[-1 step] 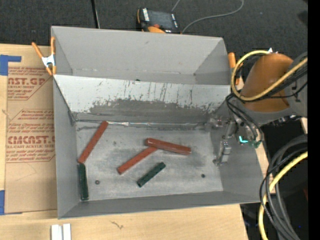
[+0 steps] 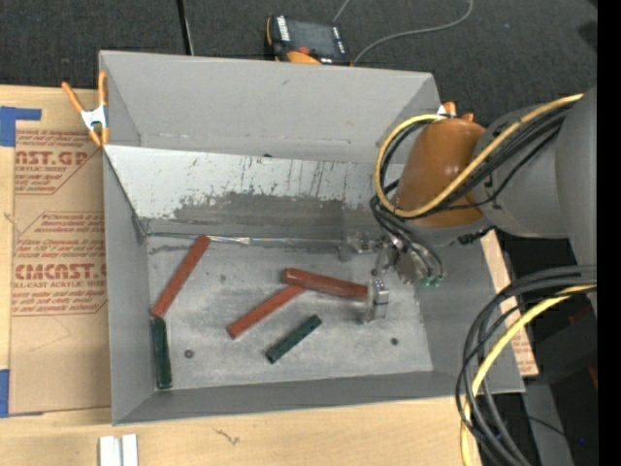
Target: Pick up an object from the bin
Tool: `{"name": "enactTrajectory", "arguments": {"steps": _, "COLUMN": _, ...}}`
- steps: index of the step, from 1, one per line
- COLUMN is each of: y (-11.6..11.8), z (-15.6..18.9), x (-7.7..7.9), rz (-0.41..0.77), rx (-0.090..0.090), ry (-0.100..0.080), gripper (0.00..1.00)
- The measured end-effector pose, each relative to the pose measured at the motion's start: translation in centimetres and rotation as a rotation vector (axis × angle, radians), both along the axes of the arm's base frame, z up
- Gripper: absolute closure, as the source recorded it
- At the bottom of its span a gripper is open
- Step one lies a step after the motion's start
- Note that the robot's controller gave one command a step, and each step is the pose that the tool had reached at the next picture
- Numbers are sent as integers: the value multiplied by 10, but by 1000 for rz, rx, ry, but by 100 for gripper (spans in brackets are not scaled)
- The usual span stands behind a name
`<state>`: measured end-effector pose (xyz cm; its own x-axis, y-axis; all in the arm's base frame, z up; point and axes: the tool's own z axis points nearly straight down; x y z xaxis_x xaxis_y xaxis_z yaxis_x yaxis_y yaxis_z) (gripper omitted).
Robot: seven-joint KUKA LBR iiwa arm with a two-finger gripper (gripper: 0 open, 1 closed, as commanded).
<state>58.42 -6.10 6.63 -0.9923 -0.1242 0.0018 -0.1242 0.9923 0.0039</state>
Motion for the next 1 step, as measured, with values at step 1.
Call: {"name": "enactTrajectory", "arguments": {"steps": 1, "y": -4, "z": 3, "x": 1, "rz": -5, "rx": -3, "ry": -4, "gripper": 100}}
